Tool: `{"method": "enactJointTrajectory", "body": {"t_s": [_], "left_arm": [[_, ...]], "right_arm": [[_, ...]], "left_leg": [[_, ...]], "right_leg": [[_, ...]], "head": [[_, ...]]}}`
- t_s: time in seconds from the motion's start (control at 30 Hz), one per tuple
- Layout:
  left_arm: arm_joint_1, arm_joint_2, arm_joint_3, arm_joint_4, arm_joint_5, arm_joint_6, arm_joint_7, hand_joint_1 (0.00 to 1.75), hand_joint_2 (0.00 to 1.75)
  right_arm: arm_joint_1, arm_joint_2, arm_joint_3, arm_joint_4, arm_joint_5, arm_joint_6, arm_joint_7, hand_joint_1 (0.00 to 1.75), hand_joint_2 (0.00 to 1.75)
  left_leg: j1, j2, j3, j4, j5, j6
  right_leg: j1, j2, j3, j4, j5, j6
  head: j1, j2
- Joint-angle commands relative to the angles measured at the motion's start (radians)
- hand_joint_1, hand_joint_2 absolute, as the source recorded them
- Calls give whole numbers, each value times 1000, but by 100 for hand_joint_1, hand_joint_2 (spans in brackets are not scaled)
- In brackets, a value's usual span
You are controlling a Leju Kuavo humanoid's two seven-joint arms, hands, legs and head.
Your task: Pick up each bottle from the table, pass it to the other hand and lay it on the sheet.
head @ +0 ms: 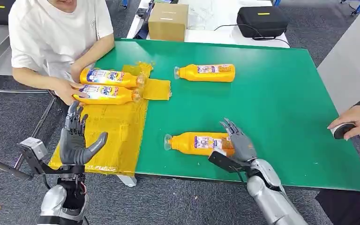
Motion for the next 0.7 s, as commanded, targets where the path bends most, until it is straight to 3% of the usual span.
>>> {"method": "enactJointTrajectory", "body": {"t_s": [0.03, 0.3, 0.33, 0.37, 0.4, 0.7], "left_arm": [[0, 9, -51, -1, -24, 36, 23, 0, 175], [39, 17, -78, -22, -16, -18, 56, 0, 175], [40, 20, -85, -15, -22, -27, 57, 0, 175], [37, 22, -90, -3, -29, -35, 55, 0, 175], [32, 24, -95, 4, -32, -41, 52, 0, 175], [22, 44, -122, 23, -57, -85, 37, 0, 175]], "right_arm": [[-183, 40, 53, 366, 15, 79, 42, 0, 175], [-260, 5, 158, 484, 52, 236, 156, 0, 175], [-275, 1, 169, 507, 54, 258, 171, 38, 175], [-294, -4, 182, 530, 53, 279, 171, 145, 175], [-303, -8, 186, 534, 50, 292, 164, 175, 175], [-335, 0, 198, 554, 33, 327, 148, 175, 175]], "left_leg": [[1, 2, 6, -1, -1, -1], [1, 2, 8, 0, -2, -1], [0, 1, 7, -1, -1, -1], [1, 2, 10, 0, -3, -1], [1, 3, 12, 0, -3, -2], [1, 4, 16, -1, -1, -2]], "right_leg": [[1, 2, 6, -1, -1, -1], [1, 2, 7, 0, -1, -2], [0, 1, 6, 0, -1, -1], [1, 2, 9, 0, -2, -2], [1, 2, 10, -1, -2, -2], [1, 1, 12, -2, 2, -4]], "head": [[0, 0], [0, 0], [0, 0], [0, 0], [0, 0], [0, 0]]}}
